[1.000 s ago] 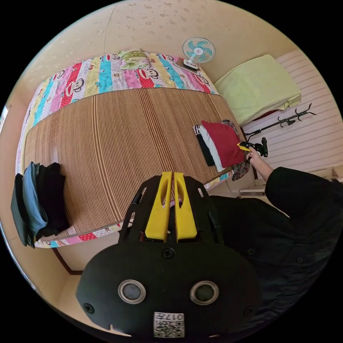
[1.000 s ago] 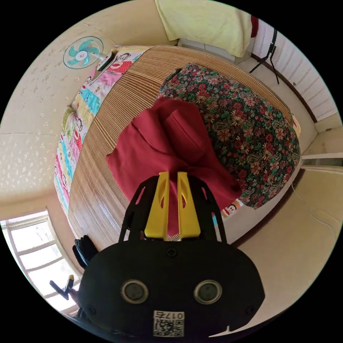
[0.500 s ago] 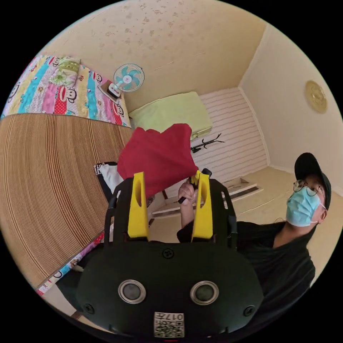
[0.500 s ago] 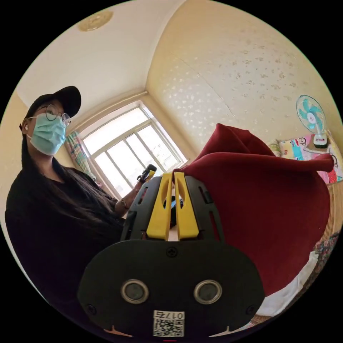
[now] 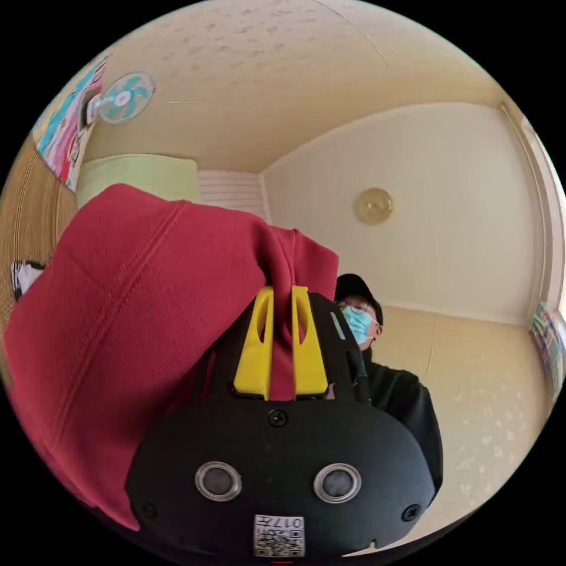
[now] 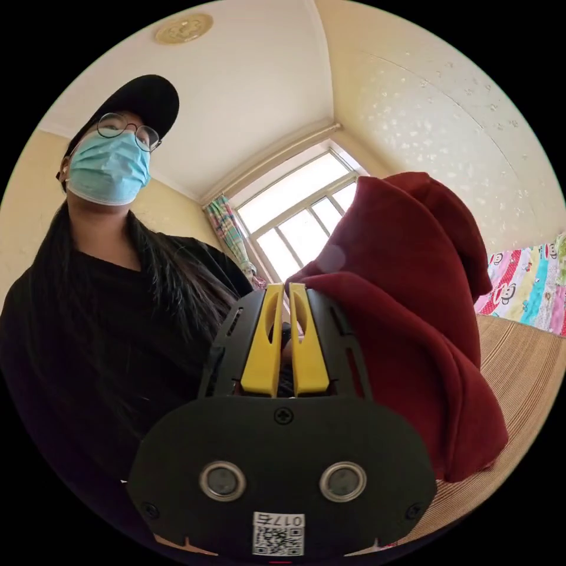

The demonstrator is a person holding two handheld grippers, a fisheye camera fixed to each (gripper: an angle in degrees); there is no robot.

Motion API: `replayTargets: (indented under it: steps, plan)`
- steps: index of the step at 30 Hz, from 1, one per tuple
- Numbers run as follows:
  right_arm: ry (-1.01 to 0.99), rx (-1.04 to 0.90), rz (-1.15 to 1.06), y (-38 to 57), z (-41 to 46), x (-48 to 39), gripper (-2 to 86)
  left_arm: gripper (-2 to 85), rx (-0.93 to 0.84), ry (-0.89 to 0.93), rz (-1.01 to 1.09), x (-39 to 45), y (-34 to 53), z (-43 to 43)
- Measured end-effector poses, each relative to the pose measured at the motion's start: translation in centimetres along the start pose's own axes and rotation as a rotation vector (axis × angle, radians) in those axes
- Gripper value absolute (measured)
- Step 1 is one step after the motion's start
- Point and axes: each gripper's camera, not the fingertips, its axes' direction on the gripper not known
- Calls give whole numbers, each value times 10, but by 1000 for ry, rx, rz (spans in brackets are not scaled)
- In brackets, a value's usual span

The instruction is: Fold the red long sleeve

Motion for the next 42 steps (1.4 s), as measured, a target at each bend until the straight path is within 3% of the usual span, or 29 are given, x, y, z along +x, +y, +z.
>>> replayTargets:
  steps: [2,5,8,11,14,16,18,20,21,22,25,28,32,37,42]
  plan:
    - [32,-36,-50,-4,0,-10,31,51,-185,-84,260,77,-7,14]
    - [165,-9,-60,-13,-19,-10,51,52,-326,-53,512,143,6,35]
    - [282,-41,-36,-34,-25,12,79,52,-398,15,621,163,23,56]
    - [355,-92,-31,-56,-2,46,125,53,-434,85,513,135,28,77]
    - [-1,-4,76,-65,20,94,148,52,-475,-36,389,102,43,100]
    - [-396,32,199,-56,46,140,153,52,-557,-170,288,81,53,117]
    - [-561,22,346,-41,72,173,133,52,-638,-348,191,59,65,132]
    - [-449,8,453,-21,87,194,90,58,-732,-615,45,30,81,147]
    - [-247,-13,496,-10,91,200,61,67,-734,-683,1,24,83,147]
    - [-97,2,535,0,91,204,41,86,-708,-791,-82,14,87,143]
    - [189,13,553,7,97,203,24,138,-474,-869,-191,17,93,119]
    - [374,36,470,-12,107,190,17,137,-300,-951,-96,47,107,128]
    - [519,17,279,-53,141,168,13,150,-404,-1153,36,54,121,221]
    - [918,-62,-166,-115,227,108,10,156,-425,-1309,298,71,130,330]
    - [923,-212,-321,-151,273,92,13,125,-260,-1419,459,94,126,364]
